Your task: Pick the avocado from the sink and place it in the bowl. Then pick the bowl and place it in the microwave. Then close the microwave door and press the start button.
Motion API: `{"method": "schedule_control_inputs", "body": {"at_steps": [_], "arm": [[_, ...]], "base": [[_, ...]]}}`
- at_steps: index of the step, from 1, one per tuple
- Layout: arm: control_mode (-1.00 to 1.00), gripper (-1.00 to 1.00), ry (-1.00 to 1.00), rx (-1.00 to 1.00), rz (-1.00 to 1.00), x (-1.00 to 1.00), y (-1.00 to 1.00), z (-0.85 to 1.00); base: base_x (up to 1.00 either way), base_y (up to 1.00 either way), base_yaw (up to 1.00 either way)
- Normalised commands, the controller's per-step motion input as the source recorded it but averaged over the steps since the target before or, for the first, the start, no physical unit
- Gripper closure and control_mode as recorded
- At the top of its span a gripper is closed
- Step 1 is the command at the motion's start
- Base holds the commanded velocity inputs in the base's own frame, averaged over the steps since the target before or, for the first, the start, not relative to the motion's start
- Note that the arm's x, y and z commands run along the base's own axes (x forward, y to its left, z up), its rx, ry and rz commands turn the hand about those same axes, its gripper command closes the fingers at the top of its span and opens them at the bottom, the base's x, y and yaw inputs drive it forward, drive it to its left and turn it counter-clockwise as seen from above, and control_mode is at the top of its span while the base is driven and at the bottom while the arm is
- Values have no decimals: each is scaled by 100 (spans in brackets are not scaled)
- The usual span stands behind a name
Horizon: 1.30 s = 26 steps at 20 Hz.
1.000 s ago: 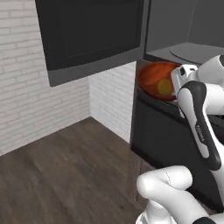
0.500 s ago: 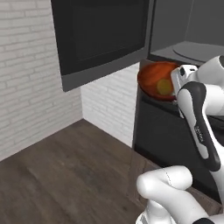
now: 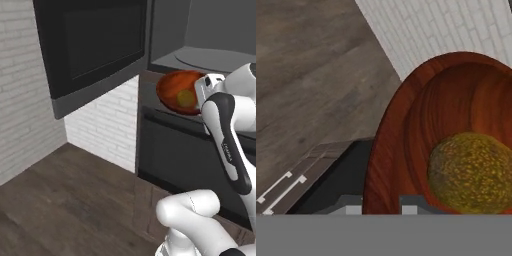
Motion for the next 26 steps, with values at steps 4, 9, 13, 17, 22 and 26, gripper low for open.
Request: {"method": "schedule_control_inputs", "body": {"at_steps": [4, 9, 13, 17, 22, 26], "arm": [[100, 100, 0, 0, 0, 0, 0, 0], [100, 100, 0, 0, 0, 0, 0, 0], [100, 100, 0, 0, 0, 0, 0, 0], [100, 100, 0, 0, 0, 0, 0, 0], [100, 100, 0, 0, 0, 0, 0, 0], [100, 100, 0, 0, 0, 0, 0, 0]], "base": [[39, 20, -31], [44, 12, -19], [36, 0, -7], [11, 0, -12], [0, 19, -18], [1, 20, -18]]}}
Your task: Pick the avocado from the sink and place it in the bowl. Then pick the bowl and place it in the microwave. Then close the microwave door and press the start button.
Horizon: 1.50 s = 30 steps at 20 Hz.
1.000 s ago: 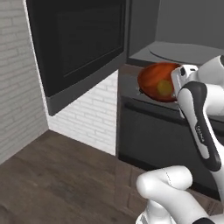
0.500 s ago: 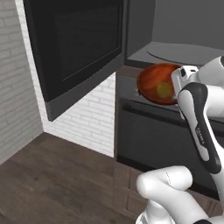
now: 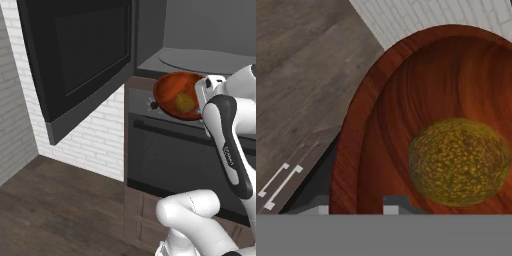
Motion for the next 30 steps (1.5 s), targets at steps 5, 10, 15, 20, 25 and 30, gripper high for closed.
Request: {"method": "schedule_control_inputs", "body": {"at_steps": [5, 10, 15, 20, 25, 30], "arm": [[-100, 100, -16, 0, -17, -2, 6, 41], [-100, 100, -18, 0, -16, 2, 0, 55], [-100, 100, -9, -2, -10, -2, 0, 37], [-100, 100, 0, 0, -11, -1, 0, 26], [-100, 100, -1, 0, -13, 6, -8, 45], [-100, 100, -4, 0, -7, 39, -34, 20]], "base": [[0, 0, 0], [0, 0, 0], [0, 0, 0], [0, 0, 0], [0, 0, 0], [0, 0, 0]]}}
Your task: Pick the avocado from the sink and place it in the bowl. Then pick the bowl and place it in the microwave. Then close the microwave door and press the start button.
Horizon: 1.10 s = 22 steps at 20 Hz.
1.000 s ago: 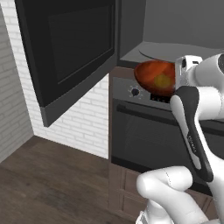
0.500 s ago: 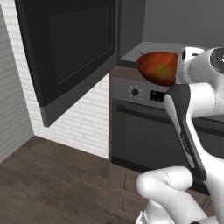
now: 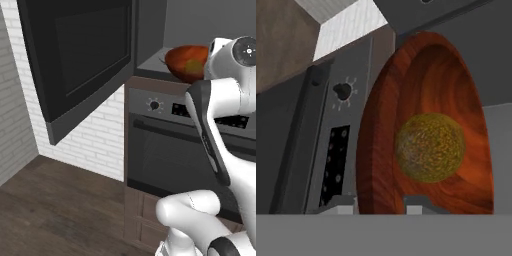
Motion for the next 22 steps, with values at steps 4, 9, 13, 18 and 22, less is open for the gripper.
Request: {"method": "schedule_control_inputs", "body": {"at_steps": [4, 9, 13, 18, 22], "arm": [[-100, 100, 0, 0, -3, 55, -38, 9], [-100, 100, -12, 0, -1, 53, -36, 4], [-100, 100, -7, 0, 0, 60, -50, 0], [-100, 100, 0, 0, 0, 58, -47, 0], [-100, 100, 2, 0, 0, 47, -28, -3]], "base": [[0, 0, 0], [0, 0, 0], [0, 0, 0], [0, 0, 0], [0, 0, 0]]}}
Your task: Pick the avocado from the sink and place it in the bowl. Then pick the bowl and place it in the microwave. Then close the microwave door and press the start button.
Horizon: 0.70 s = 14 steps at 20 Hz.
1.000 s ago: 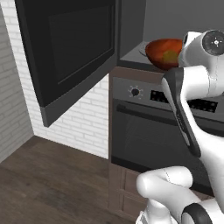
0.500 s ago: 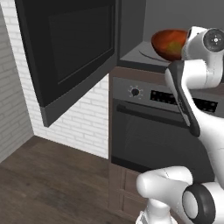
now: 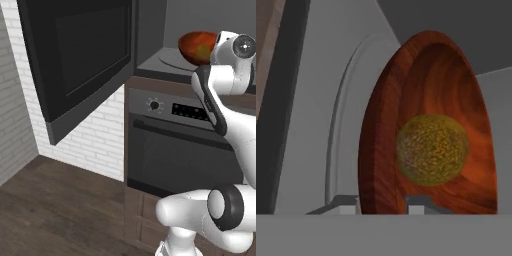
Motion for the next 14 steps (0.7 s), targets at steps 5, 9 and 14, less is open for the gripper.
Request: {"method": "schedule_control_inputs", "body": {"at_steps": [5, 9, 14], "arm": [[-100, 100, 3, 0, 0, 37, -23, -24], [-100, -100, 5, -2, 0, 40, -1, -33], [-100, -100, 0, 0, 0, 31, 0, -10]], "base": [[0, 0, 0], [0, 0, 0], [0, 0, 0]]}}
